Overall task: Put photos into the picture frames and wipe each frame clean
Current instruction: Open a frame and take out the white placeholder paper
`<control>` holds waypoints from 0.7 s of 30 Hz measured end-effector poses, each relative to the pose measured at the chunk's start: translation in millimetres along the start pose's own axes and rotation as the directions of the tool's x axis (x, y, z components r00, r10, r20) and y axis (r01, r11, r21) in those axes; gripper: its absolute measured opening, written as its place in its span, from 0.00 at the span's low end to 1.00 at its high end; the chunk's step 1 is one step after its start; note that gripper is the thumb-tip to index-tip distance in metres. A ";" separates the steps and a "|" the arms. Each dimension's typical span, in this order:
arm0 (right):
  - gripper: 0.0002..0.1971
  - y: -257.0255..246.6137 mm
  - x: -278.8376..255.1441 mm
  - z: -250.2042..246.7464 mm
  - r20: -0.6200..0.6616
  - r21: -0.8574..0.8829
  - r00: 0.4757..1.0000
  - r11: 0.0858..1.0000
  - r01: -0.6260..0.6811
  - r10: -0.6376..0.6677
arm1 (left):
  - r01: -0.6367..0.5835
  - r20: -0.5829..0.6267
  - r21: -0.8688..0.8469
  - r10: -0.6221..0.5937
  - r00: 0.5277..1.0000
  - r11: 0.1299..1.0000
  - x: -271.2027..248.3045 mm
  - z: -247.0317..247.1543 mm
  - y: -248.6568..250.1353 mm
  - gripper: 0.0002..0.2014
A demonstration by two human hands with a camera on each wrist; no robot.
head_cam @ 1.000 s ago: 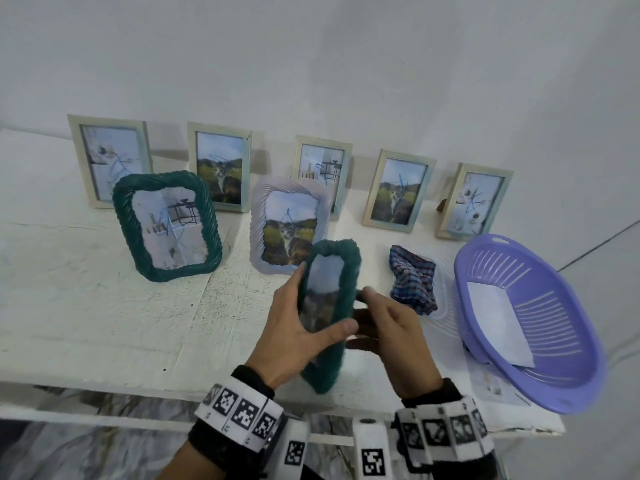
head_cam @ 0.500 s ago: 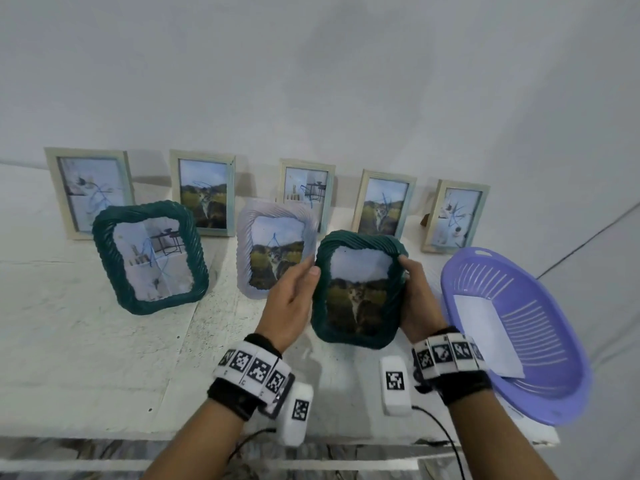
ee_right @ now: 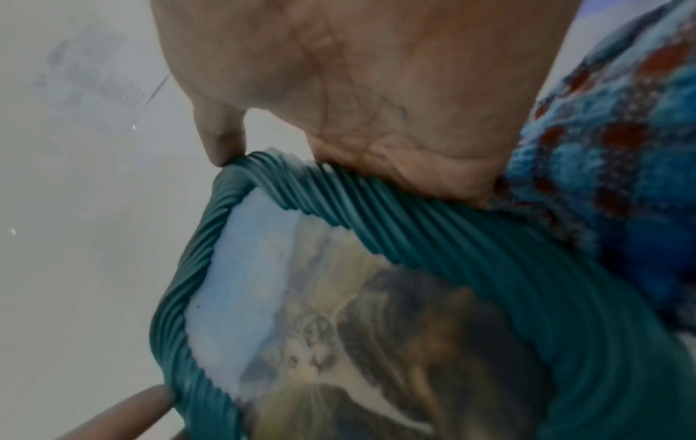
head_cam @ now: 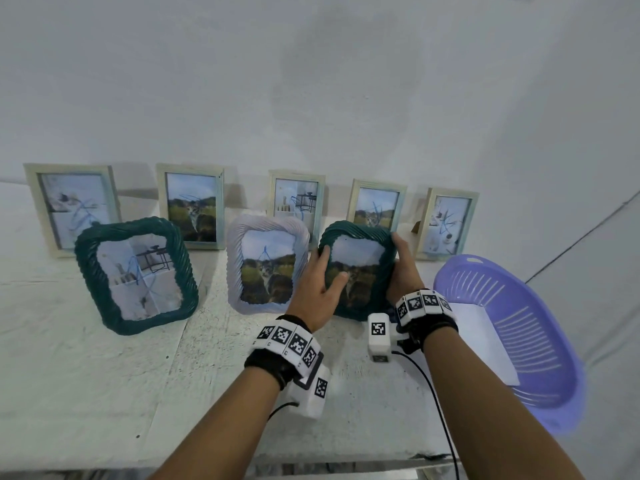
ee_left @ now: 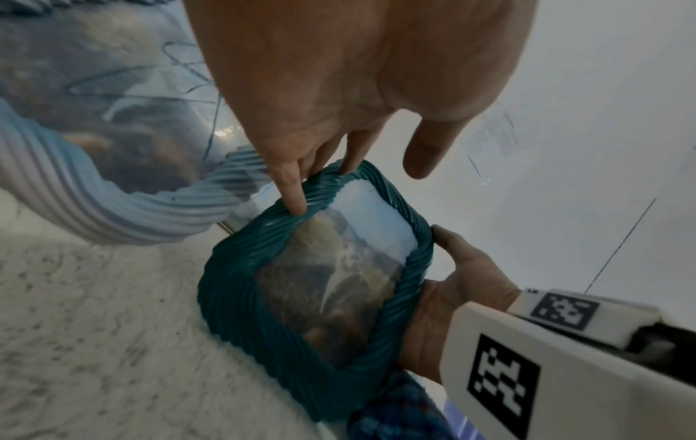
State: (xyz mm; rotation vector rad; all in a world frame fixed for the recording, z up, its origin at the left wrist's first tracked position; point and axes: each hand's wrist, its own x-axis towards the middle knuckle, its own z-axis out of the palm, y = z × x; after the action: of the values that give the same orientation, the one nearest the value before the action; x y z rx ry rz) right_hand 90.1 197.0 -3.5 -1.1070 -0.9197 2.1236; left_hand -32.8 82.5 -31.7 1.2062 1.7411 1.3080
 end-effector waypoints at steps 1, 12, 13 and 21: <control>0.39 0.4 -0.4 1.2 -0.005 0.000 1.000 1.000 0.004 -0.004 | -0.001 0.003 0.012 0.001 1.000 1.000 -0.4 1.6 -2.0 0.35; 0.47 -1.3 11.0 -13.3 -0.191 -0.288 0.980 0.958 -0.003 -0.054 | -0.021 0.037 0.089 0.018 0.999 0.996 -11.6 3.2 -14.8 0.41; 0.42 -4.2 8.7 -14.8 -0.202 -0.353 0.975 0.936 0.011 -0.088 | -0.023 0.042 0.099 0.019 0.999 0.995 -15.3 1.3 -16.1 0.40; 0.16 -17.6 -23.1 -4.4 -0.132 -0.814 0.638 0.450 0.367 -0.759 | -0.190 -0.325 0.183 0.241 0.914 0.965 -53.8 -53.1 -16.2 0.15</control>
State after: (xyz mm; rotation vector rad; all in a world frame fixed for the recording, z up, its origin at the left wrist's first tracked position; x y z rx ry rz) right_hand 108.3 192.0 19.0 -1.3173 -1.6625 0.7741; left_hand -64.2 11.8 -33.0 1.3465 2.0263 1.6252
